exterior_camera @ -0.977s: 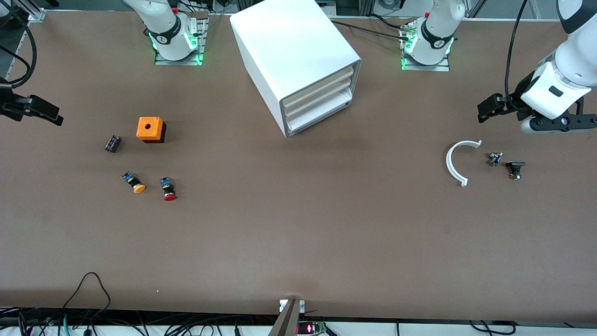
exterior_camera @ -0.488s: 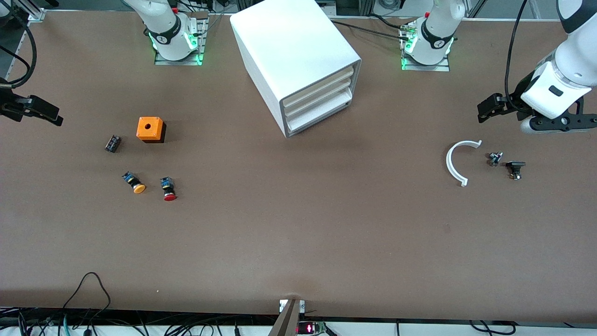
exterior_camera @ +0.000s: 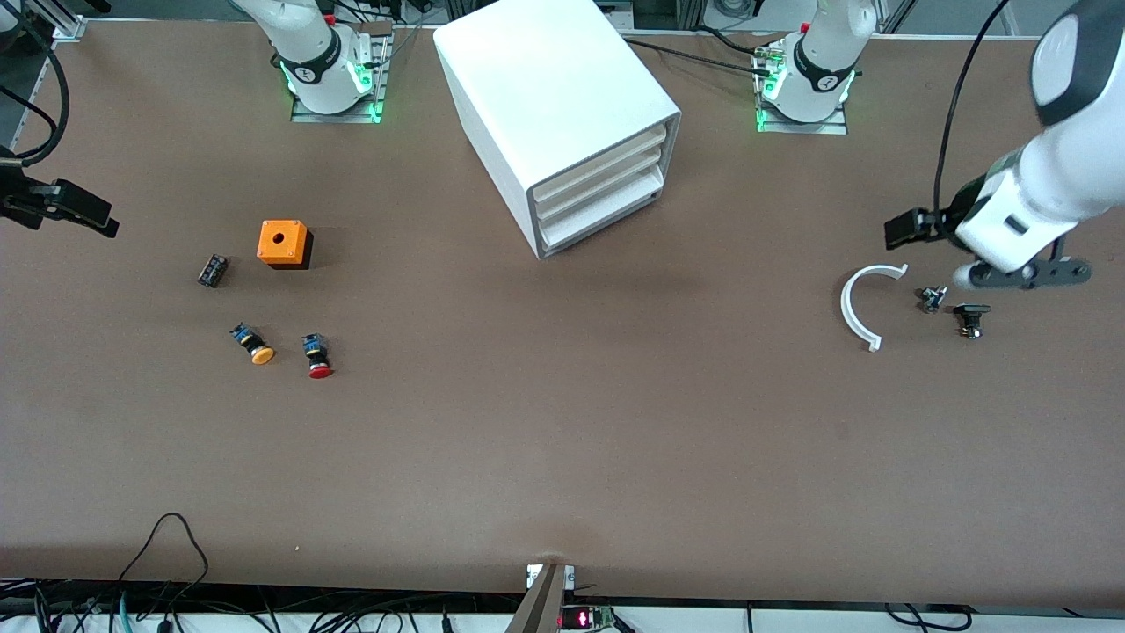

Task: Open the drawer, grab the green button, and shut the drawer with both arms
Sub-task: 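Move the left gripper toward the white drawer cabinet, then grasp the lowest drawer front with the left gripper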

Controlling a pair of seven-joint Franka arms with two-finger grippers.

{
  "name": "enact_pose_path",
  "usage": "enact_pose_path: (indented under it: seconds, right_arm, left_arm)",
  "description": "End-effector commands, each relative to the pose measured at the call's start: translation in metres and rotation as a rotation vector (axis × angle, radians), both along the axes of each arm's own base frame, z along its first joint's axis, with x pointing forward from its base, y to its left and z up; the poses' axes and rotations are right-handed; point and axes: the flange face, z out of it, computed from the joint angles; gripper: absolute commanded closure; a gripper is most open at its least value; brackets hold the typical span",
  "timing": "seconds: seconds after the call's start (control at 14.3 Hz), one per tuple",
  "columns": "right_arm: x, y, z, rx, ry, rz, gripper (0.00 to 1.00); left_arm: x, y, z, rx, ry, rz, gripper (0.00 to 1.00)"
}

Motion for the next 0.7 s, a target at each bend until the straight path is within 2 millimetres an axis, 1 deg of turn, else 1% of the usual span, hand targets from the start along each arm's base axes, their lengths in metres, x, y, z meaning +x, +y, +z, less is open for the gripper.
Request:
enact_pose_path:
  seconds: [0.0, 0.07, 0.14, 0.21, 0.28, 0.35, 0.49, 0.63]
  right_arm:
    - [-0.001, 0.001, 0.001, 0.017, -0.01, 0.007, 0.0]
    - [-0.001, 0.002, 0.001, 0.017, -0.01, 0.009, 0.0]
    - [-0.001, 0.002, 0.0, 0.017, -0.008, 0.009, 0.0]
    - [-0.001, 0.002, -0.001, 0.017, -0.005, 0.01, 0.0]
    - [0.0, 0.01, 0.0, 0.017, -0.007, 0.022, 0.0]
    - [0.001, 0.02, 0.0, 0.016, -0.009, 0.041, 0.0]
    - [0.003, 0.032, 0.003, 0.012, -0.021, 0.063, 0.0]
    - [0.003, 0.03, 0.002, 0.014, -0.018, 0.062, 0.0]
  left_arm:
    - [0.009, -0.02, -0.001, -0.012, 0.046, -0.041, 0.0]
    - [0.009, -0.039, -0.008, -0.028, 0.063, -0.067, 0.0]
    - [0.014, -0.041, -0.035, -0.058, 0.109, -0.061, 0.0]
    - [0.015, -0.049, -0.053, -0.111, 0.144, -0.053, 0.0]
    - [0.014, -0.064, -0.087, -0.197, 0.214, -0.039, 0.0]
    - [0.014, -0.075, -0.114, -0.29, 0.265, -0.016, 0.0]
    - [0.007, -0.089, -0.169, -0.483, 0.313, 0.007, 0.0]
    - [-0.009, -0.102, -0.219, -0.666, 0.32, -0.026, 0.0]
